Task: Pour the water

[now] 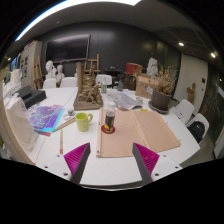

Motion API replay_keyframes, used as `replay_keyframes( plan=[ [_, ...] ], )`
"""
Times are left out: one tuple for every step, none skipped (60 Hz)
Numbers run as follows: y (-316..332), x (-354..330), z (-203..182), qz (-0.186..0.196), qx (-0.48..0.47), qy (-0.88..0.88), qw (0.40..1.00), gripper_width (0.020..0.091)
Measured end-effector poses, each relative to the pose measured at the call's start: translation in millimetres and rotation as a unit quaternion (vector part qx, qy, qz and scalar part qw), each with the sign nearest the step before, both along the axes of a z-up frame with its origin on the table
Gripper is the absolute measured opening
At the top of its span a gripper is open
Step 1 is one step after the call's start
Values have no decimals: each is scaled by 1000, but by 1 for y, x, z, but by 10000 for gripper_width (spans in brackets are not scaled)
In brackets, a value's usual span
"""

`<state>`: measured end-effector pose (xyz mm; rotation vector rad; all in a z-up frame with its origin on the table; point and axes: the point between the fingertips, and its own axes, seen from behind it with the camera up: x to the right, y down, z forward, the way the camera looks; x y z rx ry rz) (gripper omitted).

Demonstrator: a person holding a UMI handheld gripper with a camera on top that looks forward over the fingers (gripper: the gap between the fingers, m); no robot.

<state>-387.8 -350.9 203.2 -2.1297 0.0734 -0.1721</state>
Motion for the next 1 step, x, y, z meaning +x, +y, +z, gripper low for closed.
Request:
replay_keyframes(
  plan=[
    [0, 0, -1, -1, -1, 1, 1000, 859]
  ],
)
